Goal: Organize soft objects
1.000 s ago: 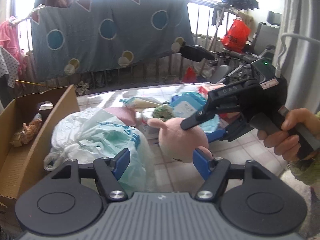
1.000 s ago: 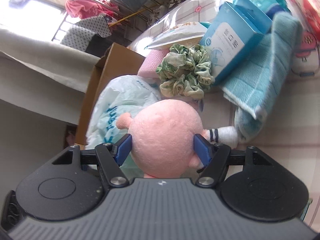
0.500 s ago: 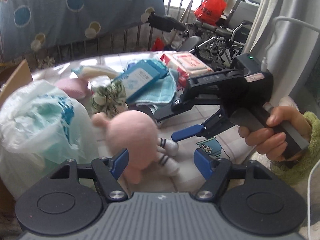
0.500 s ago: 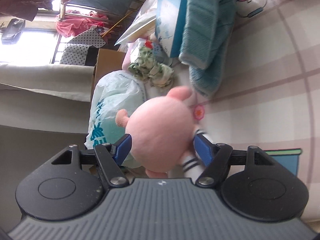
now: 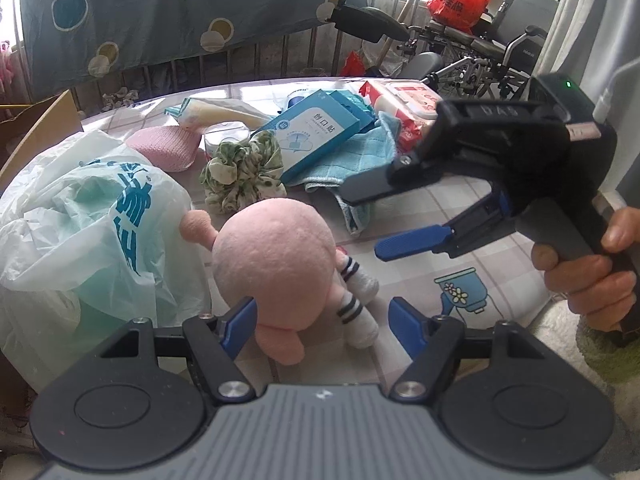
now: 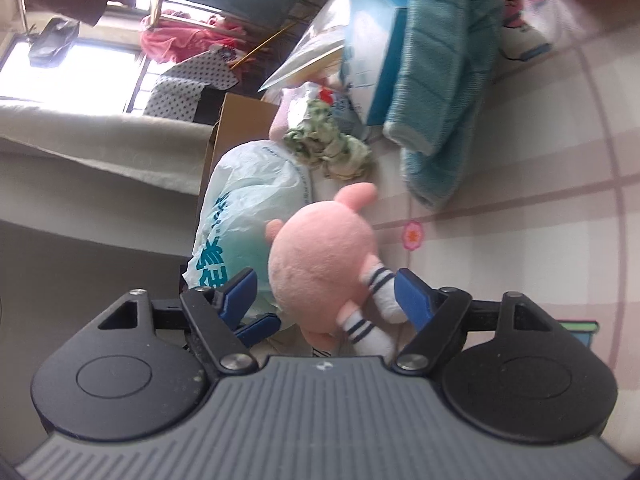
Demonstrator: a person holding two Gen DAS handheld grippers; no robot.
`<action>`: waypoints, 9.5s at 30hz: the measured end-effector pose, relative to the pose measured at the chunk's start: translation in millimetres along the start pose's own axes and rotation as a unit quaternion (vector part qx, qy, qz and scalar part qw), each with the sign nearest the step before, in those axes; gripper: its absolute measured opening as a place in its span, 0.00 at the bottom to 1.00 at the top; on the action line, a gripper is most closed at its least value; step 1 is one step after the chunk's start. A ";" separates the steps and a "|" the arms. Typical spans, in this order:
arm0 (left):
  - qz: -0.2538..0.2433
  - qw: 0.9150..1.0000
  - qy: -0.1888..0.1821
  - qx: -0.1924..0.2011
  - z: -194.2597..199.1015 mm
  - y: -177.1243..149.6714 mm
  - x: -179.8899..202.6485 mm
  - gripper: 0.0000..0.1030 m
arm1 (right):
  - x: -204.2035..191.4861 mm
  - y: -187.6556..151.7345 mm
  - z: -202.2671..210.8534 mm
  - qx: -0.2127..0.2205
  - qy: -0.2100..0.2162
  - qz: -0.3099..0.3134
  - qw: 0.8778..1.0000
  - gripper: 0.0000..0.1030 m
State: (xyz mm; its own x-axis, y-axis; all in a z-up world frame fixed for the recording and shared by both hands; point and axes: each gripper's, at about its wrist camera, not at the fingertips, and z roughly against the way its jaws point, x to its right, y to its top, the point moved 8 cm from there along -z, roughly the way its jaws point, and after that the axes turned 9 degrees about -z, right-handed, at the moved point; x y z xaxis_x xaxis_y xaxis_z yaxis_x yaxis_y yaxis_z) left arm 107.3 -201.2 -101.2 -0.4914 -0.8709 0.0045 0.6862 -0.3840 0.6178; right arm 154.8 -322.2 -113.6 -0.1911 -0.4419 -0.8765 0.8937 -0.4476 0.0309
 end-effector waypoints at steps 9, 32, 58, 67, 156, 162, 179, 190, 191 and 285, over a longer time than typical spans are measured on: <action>0.006 1.000 -0.009 0.002 1.7 -6.6 -3.0 0.71 | -23.7 4.0 -32.2 -0.016 -0.043 0.047 0.998 0.83; 0.029 0.999 -0.029 0.017 3.5 -12.8 -11.7 0.72 | -18.7 1.1 -50.6 -0.013 -0.104 0.068 0.992 0.79; 0.033 0.999 -0.003 0.009 -27.6 22.2 -3.0 0.84 | 23.5 -1.8 -6.0 -0.009 -0.022 0.006 1.000 0.75; -0.008 1.000 0.020 0.008 -40.9 29.5 3.1 0.74 | 30.8 2.5 -1.1 -0.013 -0.006 -0.008 1.000 0.75; 0.032 0.984 0.061 0.162 81.6 108.7 -38.5 0.65 | -208.9 43.2 64.5 0.157 -0.132 0.272 0.940 0.19; 0.062 0.972 0.105 0.203 130.5 119.6 -86.5 0.65 | -281.7 31.7 50.8 0.152 -0.108 0.314 0.931 0.18; 0.088 0.958 0.250 0.106 142.9 100.1 -292.9 0.65 | -415.4 42.8 -177.9 0.022 -0.068 0.314 0.947 0.17; 0.076 0.975 0.208 -0.028 17.4 87.4 -384.7 0.65 | -371.0 117.6 -302.2 0.011 -0.107 0.260 0.960 0.16; 0.073 0.976 0.203 -0.037 6.9 89.1 -388.6 0.65 | -364.7 125.9 -304.2 0.011 -0.107 0.256 0.961 0.16; -0.021 0.985 0.130 0.109 62.3 88.4 -39.3 0.91 | -57.6 45.9 84.2 0.166 -0.052 0.110 0.979 0.73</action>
State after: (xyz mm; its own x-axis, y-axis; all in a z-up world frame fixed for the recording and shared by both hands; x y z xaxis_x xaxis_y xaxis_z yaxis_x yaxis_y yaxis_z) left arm 153.8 -181.8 2.3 -0.3430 -0.9158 -0.2089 0.5231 -0.3709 0.7673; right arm 172.6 -382.8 -21.2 -0.0649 -0.6246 -0.7783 0.7405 -0.5530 0.3820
